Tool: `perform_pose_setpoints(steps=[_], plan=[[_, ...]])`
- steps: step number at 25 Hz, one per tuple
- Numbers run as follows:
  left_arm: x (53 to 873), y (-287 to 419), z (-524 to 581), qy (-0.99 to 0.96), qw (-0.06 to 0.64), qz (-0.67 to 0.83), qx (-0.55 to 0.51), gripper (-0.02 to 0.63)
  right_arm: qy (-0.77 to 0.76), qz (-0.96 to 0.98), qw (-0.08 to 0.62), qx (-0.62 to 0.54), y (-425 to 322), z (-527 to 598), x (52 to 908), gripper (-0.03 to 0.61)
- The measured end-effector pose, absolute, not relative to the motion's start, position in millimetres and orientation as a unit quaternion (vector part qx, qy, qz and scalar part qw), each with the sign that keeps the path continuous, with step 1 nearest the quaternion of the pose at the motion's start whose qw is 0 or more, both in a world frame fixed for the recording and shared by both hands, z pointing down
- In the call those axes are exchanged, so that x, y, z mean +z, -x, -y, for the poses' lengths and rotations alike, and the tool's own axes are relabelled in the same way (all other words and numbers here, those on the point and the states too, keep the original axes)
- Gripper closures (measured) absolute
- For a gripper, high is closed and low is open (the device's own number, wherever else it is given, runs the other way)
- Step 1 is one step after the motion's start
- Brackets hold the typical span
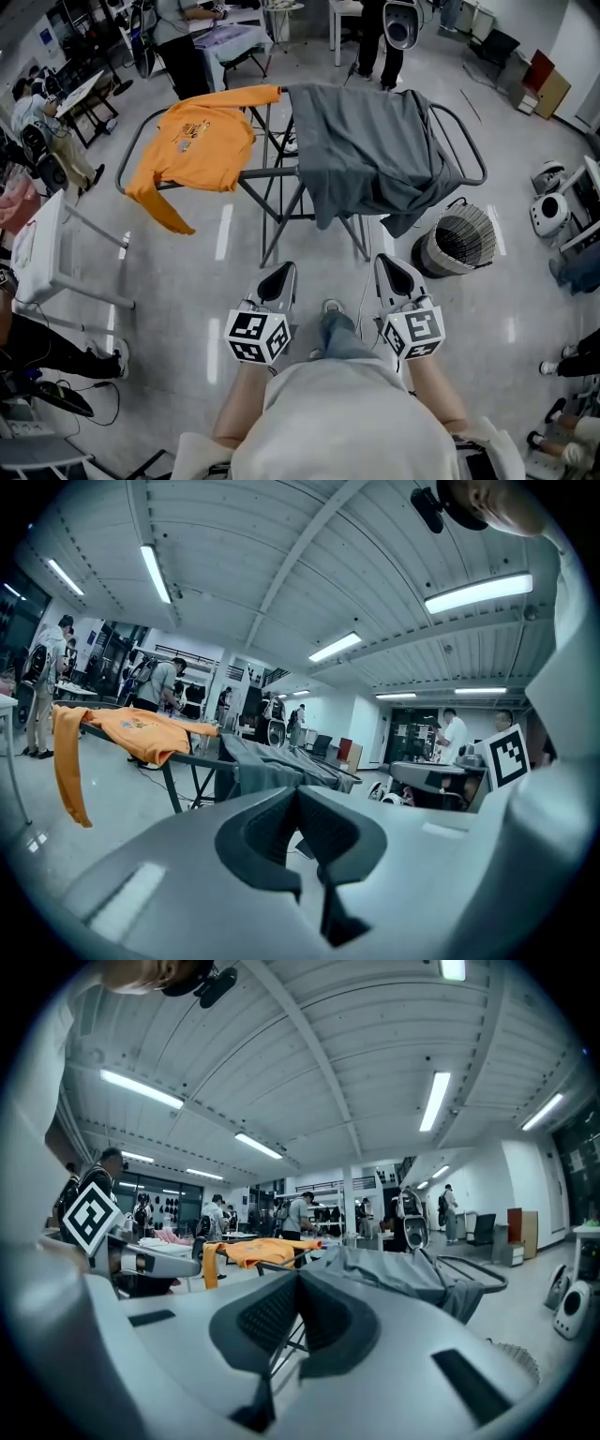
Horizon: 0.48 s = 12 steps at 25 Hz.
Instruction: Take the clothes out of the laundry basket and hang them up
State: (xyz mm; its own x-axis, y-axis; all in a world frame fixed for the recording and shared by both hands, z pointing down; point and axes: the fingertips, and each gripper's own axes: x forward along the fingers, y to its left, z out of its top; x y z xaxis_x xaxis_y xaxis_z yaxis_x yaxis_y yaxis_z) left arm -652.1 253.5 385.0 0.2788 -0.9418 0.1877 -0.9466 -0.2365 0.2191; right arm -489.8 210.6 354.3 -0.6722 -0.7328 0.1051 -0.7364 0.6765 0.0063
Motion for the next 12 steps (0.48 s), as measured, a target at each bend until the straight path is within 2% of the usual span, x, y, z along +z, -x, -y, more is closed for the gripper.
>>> perform_pose_setpoints(steps=[12], plan=[[386.1, 655.4, -251.3, -0.784, 0.152, 0.602, 0.004, 0.603, -0.406, 0.912, 0.044, 0.026, 491.4, -204.0, 356.0, 0.578]])
